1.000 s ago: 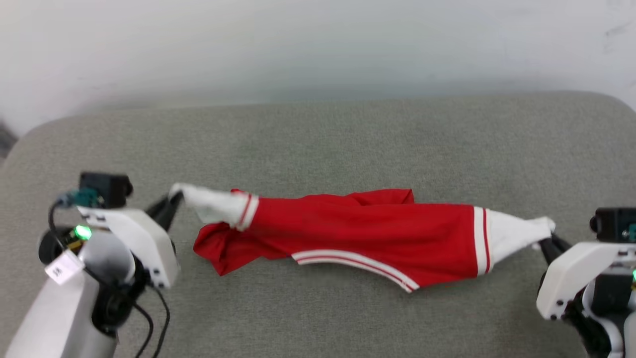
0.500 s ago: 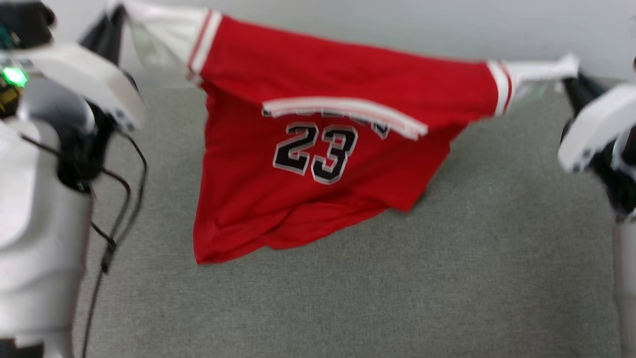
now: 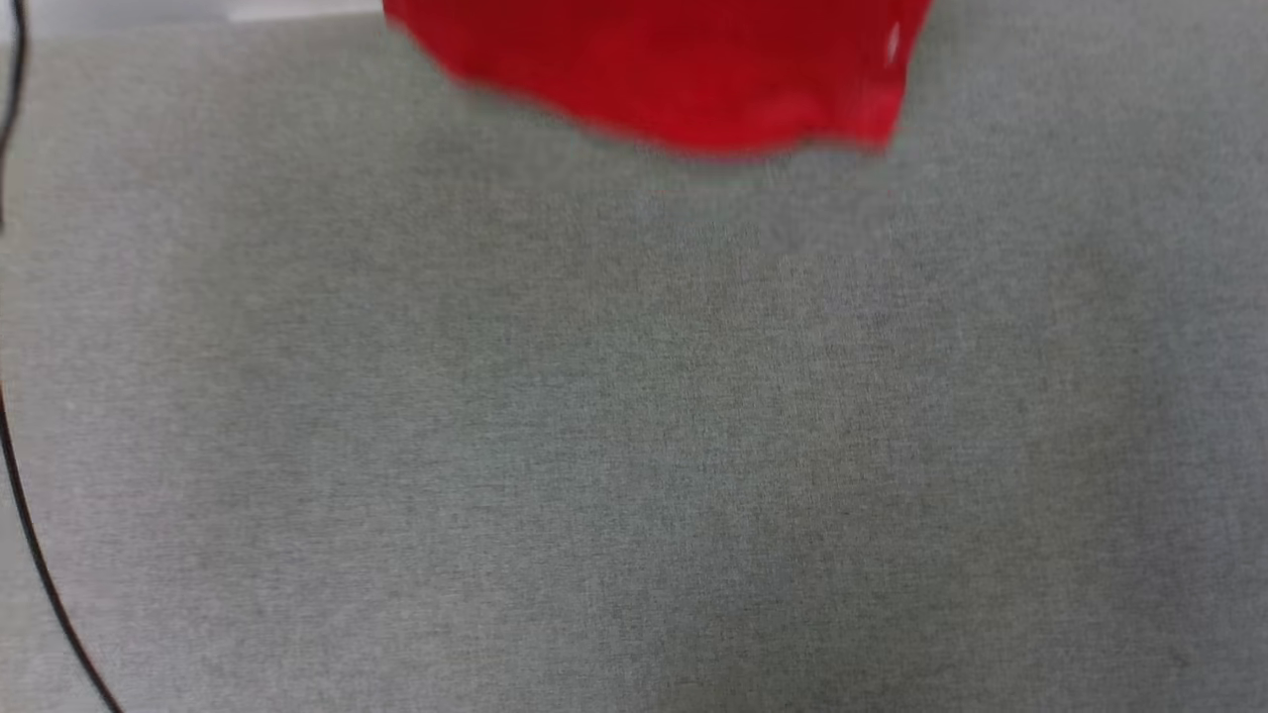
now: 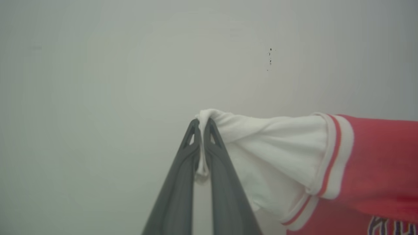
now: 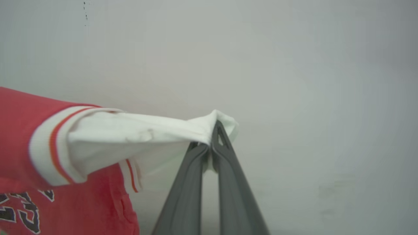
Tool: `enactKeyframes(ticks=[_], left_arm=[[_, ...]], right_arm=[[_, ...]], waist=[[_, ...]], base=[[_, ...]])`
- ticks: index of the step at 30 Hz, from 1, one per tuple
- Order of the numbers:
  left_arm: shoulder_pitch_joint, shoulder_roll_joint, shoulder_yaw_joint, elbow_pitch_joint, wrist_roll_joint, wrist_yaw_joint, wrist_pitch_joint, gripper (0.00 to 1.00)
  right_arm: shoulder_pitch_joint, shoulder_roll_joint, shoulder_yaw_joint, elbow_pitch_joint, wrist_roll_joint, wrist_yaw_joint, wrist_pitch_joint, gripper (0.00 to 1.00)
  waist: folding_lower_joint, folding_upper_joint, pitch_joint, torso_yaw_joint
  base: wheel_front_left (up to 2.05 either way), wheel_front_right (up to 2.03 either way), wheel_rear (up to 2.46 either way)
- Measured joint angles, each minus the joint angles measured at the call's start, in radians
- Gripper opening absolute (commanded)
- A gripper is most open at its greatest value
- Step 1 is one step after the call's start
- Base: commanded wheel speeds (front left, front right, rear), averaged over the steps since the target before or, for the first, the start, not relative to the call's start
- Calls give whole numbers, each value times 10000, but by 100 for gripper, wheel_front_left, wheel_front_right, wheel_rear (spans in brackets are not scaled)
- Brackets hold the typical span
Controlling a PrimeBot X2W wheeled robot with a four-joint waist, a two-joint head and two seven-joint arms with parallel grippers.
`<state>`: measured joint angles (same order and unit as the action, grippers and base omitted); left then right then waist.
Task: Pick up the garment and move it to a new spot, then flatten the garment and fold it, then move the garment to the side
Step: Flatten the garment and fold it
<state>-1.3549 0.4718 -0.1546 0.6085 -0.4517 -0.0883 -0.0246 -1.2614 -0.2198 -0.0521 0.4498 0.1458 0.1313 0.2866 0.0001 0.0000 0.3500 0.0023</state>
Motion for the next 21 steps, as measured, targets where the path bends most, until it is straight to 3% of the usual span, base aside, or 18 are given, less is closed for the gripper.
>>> enactKeyframes(ticks=[10,21], left_arm=[[-1606,272,-113,1538,-178,-282,-495,0],[-745,-102,-966,3116,-1229,-410,-1260,0]], right_arm=[[-2278,-6,483,1325,-163,0,-828,0],[-1594,403,1095,3371,366,0,-1825,0]], waist=[[0,0,1213,-222],[1,0,1956,-156]], base=[[0,0,0],[0,0,0]])
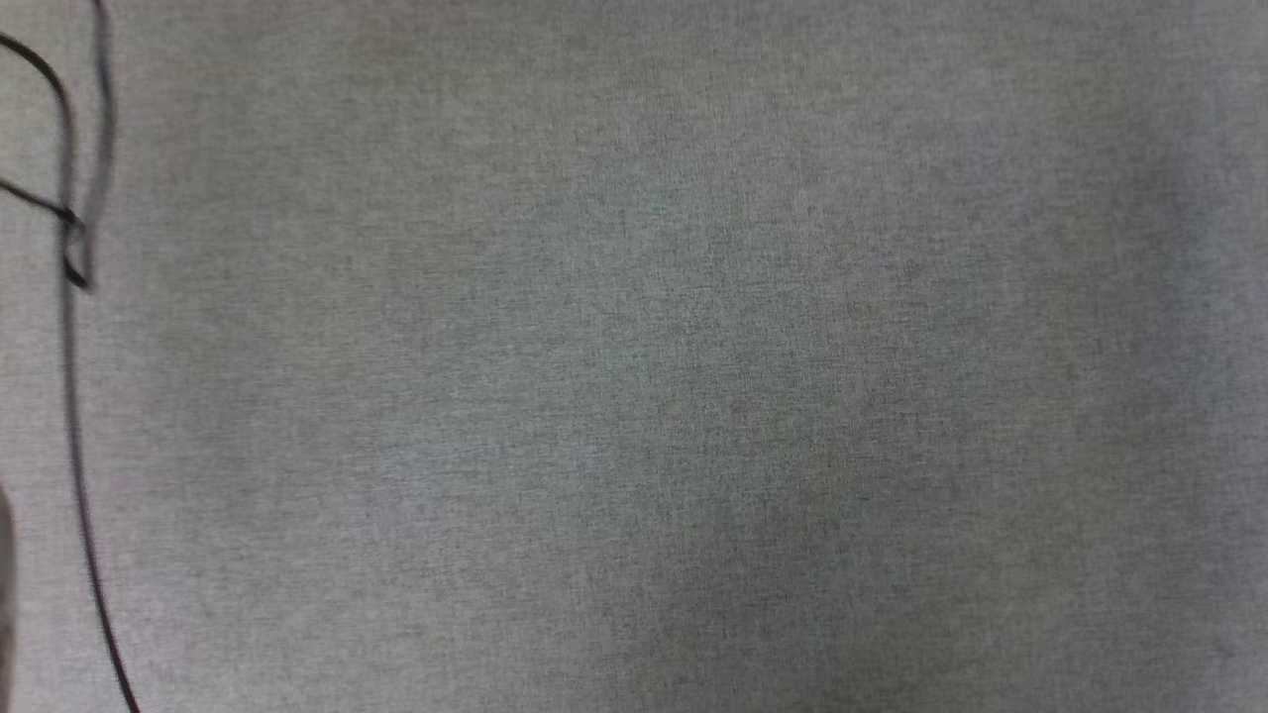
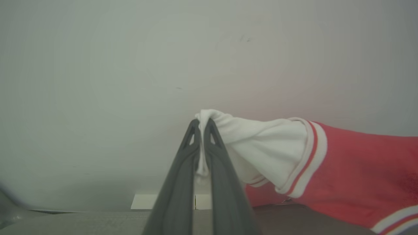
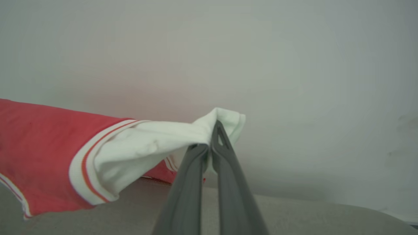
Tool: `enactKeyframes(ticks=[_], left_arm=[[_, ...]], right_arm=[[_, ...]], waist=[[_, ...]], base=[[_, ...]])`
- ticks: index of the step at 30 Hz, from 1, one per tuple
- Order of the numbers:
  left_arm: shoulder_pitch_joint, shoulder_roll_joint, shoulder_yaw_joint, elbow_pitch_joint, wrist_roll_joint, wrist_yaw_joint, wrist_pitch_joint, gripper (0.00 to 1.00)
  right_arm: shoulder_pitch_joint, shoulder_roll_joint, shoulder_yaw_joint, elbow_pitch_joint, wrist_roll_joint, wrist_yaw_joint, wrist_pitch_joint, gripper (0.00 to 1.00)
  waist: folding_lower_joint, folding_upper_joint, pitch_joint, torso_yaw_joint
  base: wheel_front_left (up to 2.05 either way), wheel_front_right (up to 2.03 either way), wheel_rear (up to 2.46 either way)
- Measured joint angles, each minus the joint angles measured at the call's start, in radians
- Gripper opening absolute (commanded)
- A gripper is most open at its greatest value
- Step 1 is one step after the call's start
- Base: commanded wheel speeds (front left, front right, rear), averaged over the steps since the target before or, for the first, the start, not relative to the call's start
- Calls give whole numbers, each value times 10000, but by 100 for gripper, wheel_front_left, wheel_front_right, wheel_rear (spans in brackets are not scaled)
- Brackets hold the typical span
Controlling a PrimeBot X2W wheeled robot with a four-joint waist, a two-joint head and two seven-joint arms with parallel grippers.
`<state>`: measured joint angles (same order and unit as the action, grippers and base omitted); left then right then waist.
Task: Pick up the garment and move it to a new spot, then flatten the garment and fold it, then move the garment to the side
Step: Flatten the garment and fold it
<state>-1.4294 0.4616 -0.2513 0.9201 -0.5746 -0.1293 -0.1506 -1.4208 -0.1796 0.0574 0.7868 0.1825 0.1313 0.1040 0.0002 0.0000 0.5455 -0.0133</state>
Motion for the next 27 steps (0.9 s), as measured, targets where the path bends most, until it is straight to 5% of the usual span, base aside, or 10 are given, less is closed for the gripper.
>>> enactKeyframes(ticks=[13,19,27], left_arm=[[4733,109,-1085,-295,-2353,-17,-911,0],[7130,219,-769,-1035,-2387,25,-1081,0],[10617,190,332,-3381,-2008,834,-1095,0]], right_arm=[[4450,25,1041,991,1812,0,-1126,0],[6820,-431,1400,276,2688,4,-1315,0],[10007,-807,1055,-1574,3024,8,-1091,0]], waist=[[-1,0,-1462,28],[-2,0,-2614,68],[-4,0,-4120,143]], base=[[0,0,0],[0,0,0],[0,0,0]])
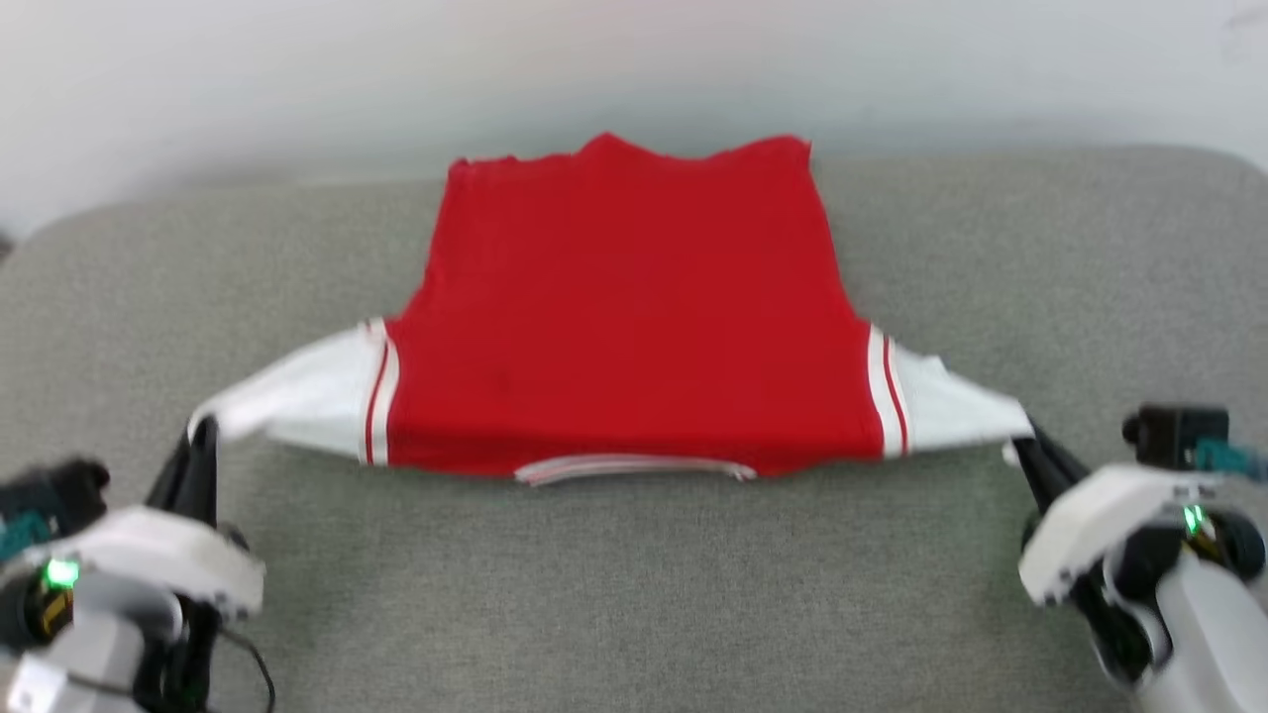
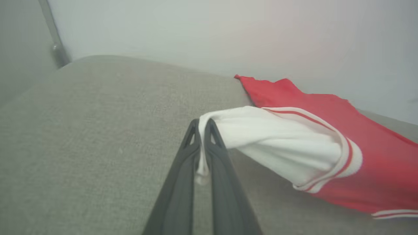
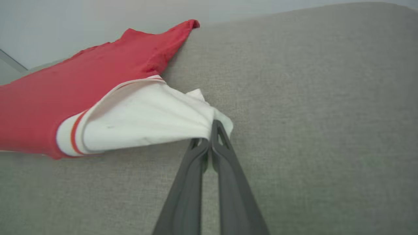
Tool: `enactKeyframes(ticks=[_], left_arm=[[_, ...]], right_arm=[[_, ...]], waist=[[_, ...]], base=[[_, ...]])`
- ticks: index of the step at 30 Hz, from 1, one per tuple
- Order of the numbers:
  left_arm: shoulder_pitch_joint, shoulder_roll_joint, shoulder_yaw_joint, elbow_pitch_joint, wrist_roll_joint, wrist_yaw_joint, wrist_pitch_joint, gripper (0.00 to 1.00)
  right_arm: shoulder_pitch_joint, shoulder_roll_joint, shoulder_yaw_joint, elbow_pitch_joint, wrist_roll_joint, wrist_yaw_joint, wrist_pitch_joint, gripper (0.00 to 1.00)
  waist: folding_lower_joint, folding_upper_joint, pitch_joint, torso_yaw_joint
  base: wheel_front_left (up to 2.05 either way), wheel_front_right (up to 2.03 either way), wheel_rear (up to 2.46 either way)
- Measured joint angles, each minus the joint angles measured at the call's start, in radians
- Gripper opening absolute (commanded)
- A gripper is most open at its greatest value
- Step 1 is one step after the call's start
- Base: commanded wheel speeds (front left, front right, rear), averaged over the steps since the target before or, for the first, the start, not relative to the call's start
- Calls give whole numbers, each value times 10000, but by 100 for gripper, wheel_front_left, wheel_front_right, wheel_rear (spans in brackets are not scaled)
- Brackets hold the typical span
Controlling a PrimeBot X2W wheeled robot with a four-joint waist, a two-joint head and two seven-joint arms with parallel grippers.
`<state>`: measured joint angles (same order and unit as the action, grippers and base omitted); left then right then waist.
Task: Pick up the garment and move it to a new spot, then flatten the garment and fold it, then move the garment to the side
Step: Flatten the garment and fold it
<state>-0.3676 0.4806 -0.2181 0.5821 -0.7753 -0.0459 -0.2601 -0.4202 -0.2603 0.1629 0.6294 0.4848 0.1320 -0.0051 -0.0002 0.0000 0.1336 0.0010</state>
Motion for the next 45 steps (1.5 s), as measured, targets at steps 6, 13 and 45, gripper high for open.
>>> enactKeyframes(ticks=[6,13,45], left_arm=[[2758,-136,420,-1862,-309,819,8,0],[5417,-136,456,-4107,-589,1862,717,0],[3760,-786,-1379,-6201,598,1749,1051,0]], right_arm=[[2616,19,-853,-1816,-221,-2,725,0],[5613,663,-2167,-4082,-746,-2,2052,0],[-1018,10,-2786,-1971,-853,-12,3954,100]], waist=[[-1,0,-858,65],[-3,0,-1481,241],[5,0,312,1773]], base=[[0,0,0],[0,0,0],[0,0,0]])
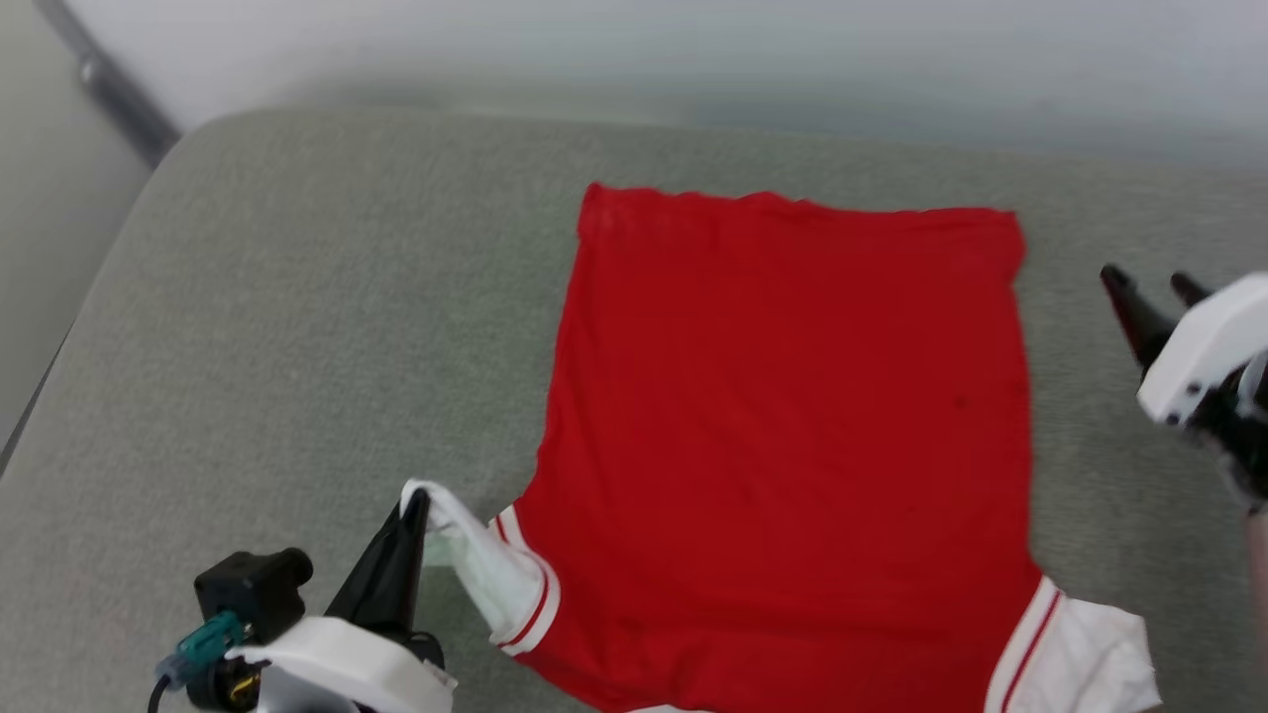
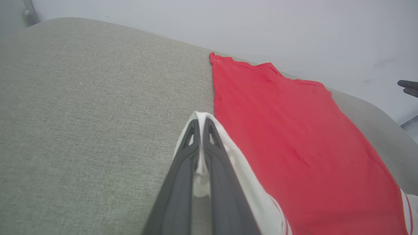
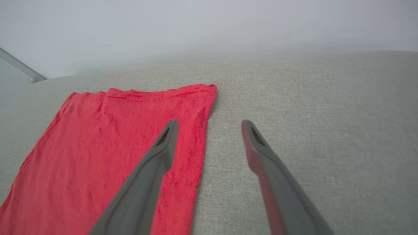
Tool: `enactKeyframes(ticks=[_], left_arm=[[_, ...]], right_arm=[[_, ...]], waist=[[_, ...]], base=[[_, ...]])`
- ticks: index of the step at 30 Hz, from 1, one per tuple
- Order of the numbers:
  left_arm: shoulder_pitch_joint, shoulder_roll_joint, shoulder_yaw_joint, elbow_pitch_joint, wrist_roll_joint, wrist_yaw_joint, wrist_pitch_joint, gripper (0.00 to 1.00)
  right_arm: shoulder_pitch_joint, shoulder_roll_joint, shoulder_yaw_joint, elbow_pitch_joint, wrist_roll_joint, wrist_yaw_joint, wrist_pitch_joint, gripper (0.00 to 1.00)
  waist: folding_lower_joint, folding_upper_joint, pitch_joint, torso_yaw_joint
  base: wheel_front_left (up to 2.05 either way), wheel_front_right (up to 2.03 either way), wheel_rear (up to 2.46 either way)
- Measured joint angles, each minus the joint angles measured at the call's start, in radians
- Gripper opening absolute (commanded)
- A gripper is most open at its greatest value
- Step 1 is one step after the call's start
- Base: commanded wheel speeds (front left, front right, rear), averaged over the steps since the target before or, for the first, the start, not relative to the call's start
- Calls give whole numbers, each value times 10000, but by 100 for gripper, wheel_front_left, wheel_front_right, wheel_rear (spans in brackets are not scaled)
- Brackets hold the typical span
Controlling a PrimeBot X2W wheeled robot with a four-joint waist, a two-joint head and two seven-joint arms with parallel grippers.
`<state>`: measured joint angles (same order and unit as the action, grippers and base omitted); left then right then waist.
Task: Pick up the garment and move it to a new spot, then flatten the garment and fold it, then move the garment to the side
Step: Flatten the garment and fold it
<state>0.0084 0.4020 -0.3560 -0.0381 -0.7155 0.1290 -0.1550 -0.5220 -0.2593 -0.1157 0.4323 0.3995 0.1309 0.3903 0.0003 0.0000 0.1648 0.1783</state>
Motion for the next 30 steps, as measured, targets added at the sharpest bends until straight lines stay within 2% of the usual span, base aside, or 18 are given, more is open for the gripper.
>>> enactKeyframes(ticks=[6,10,15,16,20,21,22,23,27,30], left_arm=[[-938,-295,-355,176,117,-619,-299,0],[-1416,-529,-489,407,140,-940,-449,0],[-2026,-750,-650,673,144,-1402,-614,0],[-2266,-865,-727,943,148,-1618,-698,0],[-2443,-953,-732,1292,157,-1758,-786,0],[-2455,-972,-740,1361,153,-1820,-815,0],[-2471,-989,-742,1450,146,-1835,-819,0],[-2495,-1011,-756,1528,144,-1873,-840,0],[-2545,-1026,-792,1764,150,-1925,-872,0],[-2522,-1005,-809,1964,102,-1935,-844,0]], right_arm=[[-2386,-662,-86,1198,-650,0,2088,100],[-3510,-784,-117,1801,-1325,0,3150,100],[-4418,-600,-470,2493,-2151,0,3689,100],[-4632,-485,-748,2863,-2633,0,3745,100],[-4998,-426,-1147,3256,-3078,4,4136,100],[-5079,-407,-1283,3342,-3154,4,4253,82],[-5138,-376,-1409,3432,-3229,8,4337,16],[-5177,-339,-1528,3503,-3312,8,4385,0],[-5195,-228,-1774,3777,-3674,2,4475,0],[-5149,-194,-1559,3948,-3971,0,4445,0]], waist=[[0,0,1038,790],[0,0,1789,1273],[1,0,2742,1731],[-1,0,3204,1953],[-5,0,3544,2161],[-6,0,3565,2185],[-6,0,3554,2187],[-5,0,3520,2183],[-4,0,3273,2161],[-2,0,2977,2119]], base=[[0,0,0],[0,0,0],[0,0,0],[0,0,0],[0,0,0],[0,0,0],[0,0,0],[0,0,0],[0,0,0],[0,0,0]])
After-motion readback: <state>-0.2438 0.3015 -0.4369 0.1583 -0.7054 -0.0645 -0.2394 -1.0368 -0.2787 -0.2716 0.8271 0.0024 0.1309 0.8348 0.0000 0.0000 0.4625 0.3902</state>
